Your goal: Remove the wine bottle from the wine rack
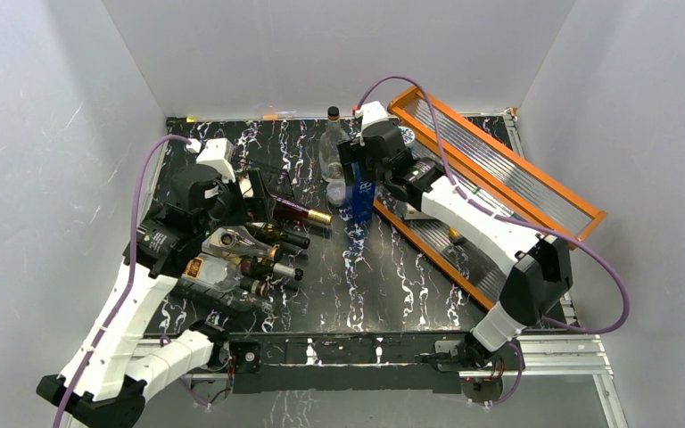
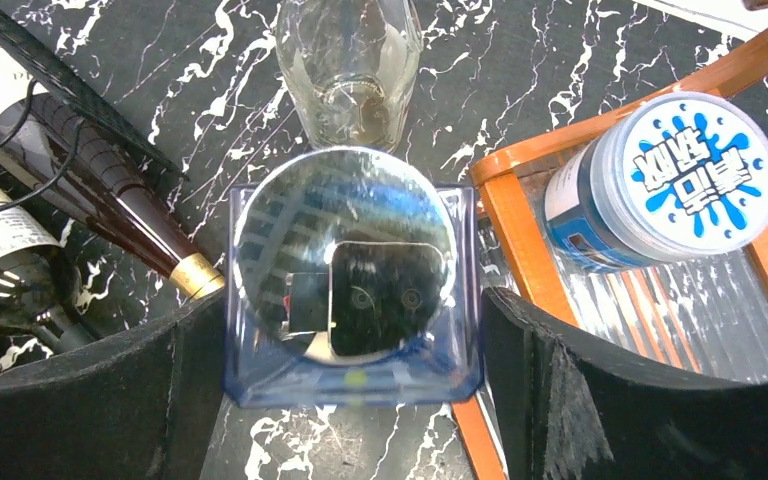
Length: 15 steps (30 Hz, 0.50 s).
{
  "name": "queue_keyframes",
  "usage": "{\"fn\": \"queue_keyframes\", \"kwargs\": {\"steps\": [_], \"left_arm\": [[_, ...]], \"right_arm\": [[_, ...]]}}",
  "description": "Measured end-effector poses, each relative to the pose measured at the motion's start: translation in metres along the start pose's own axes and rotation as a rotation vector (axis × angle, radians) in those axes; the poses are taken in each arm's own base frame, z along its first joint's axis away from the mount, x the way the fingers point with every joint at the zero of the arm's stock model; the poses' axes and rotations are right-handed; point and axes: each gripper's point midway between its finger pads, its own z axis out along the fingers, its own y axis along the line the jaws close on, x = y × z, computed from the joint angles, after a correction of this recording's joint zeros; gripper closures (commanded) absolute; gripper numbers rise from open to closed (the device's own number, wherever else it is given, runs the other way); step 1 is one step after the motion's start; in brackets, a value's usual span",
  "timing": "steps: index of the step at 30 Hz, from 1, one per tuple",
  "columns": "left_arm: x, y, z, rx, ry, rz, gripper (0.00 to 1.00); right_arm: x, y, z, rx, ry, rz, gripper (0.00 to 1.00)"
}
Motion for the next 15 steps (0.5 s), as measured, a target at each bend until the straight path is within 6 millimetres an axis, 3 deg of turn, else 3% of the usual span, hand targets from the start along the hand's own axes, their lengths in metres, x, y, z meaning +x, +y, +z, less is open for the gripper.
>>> {"fn": "queue_keyframes", "kwargs": {"steps": [9, 15], "left_arm": [[0.000, -0.004, -0.004, 0.024, -0.004, -0.022, 0.02], [-0.003, -0.008, -0.013, 0.051, -0.025, -0.040, 0.02]], "right_arm": [[-0.012, -0.001, -0.037, -0.046, 0.000, 0.011, 0.02], [-0.010, -0.008, -0.084, -0.086, -0.011, 0.050, 0.02]]}}
